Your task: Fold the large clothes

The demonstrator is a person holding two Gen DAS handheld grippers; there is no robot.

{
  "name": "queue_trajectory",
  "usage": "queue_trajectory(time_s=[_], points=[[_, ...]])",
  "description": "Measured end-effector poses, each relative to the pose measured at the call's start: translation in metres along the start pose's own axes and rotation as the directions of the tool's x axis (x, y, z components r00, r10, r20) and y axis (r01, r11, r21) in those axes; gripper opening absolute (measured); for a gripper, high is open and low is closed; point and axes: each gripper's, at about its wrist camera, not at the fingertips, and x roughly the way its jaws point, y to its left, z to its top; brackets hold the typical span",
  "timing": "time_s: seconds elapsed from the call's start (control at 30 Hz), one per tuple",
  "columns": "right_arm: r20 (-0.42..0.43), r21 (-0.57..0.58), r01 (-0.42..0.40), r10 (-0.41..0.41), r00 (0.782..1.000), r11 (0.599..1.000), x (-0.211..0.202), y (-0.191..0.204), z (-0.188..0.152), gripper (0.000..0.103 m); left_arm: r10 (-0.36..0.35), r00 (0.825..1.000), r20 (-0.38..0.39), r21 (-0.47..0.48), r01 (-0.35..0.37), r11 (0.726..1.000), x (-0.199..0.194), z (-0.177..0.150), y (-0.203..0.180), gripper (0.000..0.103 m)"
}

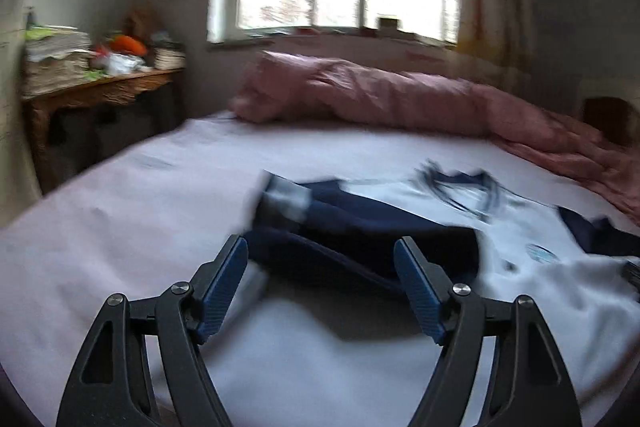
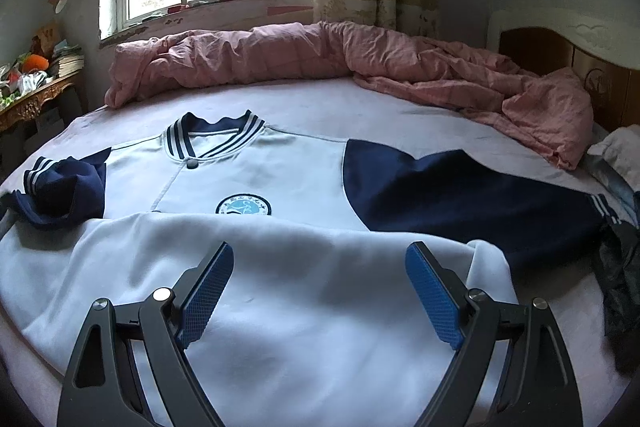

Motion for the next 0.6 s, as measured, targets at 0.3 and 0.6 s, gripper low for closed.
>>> queue_trajectory(time_s=[0.3,0.6], points=[[0.019,-0.025,-0.122,0.122,0.992,0.992,-0.026,0.029,0.011,0.089,-0.066,0.958,-0.281,-0.392,-0.052,0.918,0.071,-0.028,0.099,0.062],[-0.175,-0.227,-0.379,0.345,0.922,0.897,0.006,0.172,0.079,0.072,0.009,0.920,-0.392,-0.303,-0.139,0.943,0.066,-0.032,0.089,0.060]])
